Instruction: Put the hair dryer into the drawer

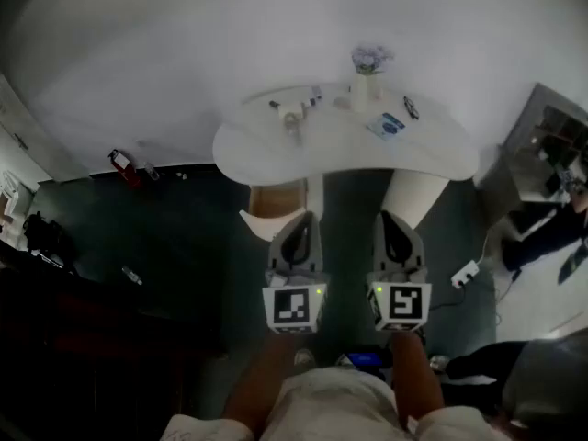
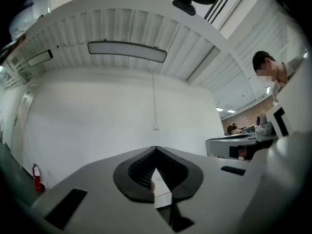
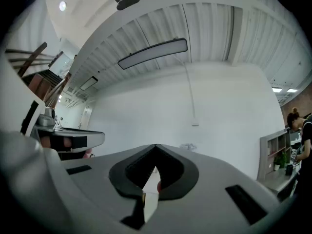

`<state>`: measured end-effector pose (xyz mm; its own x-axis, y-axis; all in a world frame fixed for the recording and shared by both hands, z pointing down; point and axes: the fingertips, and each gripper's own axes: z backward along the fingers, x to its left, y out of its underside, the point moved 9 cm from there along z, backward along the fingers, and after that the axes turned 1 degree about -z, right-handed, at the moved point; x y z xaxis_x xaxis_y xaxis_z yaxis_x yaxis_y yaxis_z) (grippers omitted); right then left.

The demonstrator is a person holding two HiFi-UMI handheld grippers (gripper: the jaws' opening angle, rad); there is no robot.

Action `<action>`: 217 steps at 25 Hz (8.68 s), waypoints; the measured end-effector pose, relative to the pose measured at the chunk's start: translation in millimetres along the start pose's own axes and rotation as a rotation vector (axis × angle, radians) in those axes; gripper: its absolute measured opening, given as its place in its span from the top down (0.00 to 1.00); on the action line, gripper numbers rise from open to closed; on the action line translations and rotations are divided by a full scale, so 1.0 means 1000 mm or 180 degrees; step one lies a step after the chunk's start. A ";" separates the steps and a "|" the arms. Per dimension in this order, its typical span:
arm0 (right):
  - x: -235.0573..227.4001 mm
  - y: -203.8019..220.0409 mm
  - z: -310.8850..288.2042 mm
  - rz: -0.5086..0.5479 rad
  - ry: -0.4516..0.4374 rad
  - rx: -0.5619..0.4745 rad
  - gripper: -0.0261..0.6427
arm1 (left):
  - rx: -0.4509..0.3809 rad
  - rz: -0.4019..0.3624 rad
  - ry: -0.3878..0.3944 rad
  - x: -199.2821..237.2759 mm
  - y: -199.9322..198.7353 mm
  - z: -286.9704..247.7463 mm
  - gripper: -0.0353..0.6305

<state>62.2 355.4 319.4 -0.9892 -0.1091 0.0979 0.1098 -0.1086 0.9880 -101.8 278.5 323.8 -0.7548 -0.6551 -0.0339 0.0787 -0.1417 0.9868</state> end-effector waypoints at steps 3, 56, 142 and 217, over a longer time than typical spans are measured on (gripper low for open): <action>-0.005 0.001 -0.003 -0.0004 -0.0004 0.0013 0.96 | -0.0017 0.0032 -0.0004 -0.003 0.000 -0.004 0.95; -0.050 0.036 -0.203 0.0026 -0.0147 0.0052 0.96 | 0.0135 0.0177 -0.0168 0.074 0.042 -0.186 0.95; -0.126 0.139 -0.540 -0.0155 -0.0786 0.0373 0.96 | 0.2558 0.0492 -0.0942 0.231 0.277 -0.493 0.51; -0.115 0.141 -0.511 -0.0216 -0.1116 0.0381 0.96 | 0.2806 0.1040 -0.1343 0.201 0.253 -0.439 0.55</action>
<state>241.7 -152.4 386.5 -0.9693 0.2415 0.0463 0.0513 0.0144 0.9986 52.3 -214.5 496.7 -0.9629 -0.2260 0.1475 -0.0563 0.7027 0.7093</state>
